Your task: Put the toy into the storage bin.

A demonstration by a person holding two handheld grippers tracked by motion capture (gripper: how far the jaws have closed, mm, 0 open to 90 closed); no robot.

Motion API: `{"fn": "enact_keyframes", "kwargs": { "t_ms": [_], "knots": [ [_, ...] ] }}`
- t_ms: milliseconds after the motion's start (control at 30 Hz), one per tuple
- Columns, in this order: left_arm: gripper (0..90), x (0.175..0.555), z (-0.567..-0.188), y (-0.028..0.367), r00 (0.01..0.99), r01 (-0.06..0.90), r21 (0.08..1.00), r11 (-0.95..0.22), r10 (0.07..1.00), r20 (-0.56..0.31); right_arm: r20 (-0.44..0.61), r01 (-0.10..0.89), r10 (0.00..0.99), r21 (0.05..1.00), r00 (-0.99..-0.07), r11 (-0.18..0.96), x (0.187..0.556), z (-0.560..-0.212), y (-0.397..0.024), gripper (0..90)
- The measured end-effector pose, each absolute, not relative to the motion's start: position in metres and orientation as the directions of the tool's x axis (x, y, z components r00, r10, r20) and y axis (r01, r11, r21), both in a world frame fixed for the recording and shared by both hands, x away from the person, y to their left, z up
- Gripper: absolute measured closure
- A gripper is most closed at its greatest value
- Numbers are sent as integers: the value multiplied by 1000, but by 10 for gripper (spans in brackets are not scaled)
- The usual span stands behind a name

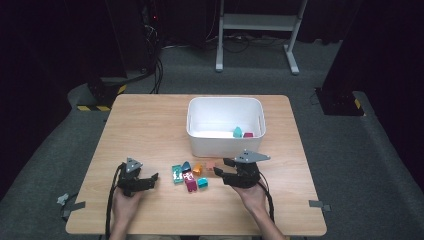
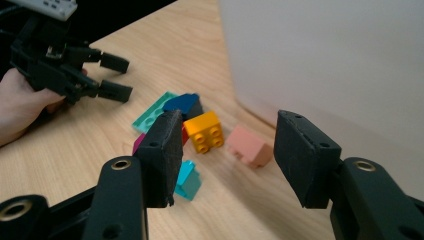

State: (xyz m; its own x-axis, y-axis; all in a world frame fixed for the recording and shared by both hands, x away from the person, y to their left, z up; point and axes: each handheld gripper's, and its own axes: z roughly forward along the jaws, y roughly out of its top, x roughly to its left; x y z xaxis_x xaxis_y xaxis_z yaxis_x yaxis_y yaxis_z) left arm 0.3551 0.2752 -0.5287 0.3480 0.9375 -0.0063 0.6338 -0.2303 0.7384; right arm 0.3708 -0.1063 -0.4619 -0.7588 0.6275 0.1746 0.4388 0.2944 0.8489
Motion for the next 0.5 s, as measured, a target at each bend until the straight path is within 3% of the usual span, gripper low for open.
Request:
{"fn": "enact_keyframes", "kwargs": {
  "t_ms": [500],
  "knots": [
    [175, 355, -529, 275, 348, 634, 739, -230, 938, -7, 217, 476, 584, 813, -782, 335, 364, -488, -71, 450]
  ]
}}
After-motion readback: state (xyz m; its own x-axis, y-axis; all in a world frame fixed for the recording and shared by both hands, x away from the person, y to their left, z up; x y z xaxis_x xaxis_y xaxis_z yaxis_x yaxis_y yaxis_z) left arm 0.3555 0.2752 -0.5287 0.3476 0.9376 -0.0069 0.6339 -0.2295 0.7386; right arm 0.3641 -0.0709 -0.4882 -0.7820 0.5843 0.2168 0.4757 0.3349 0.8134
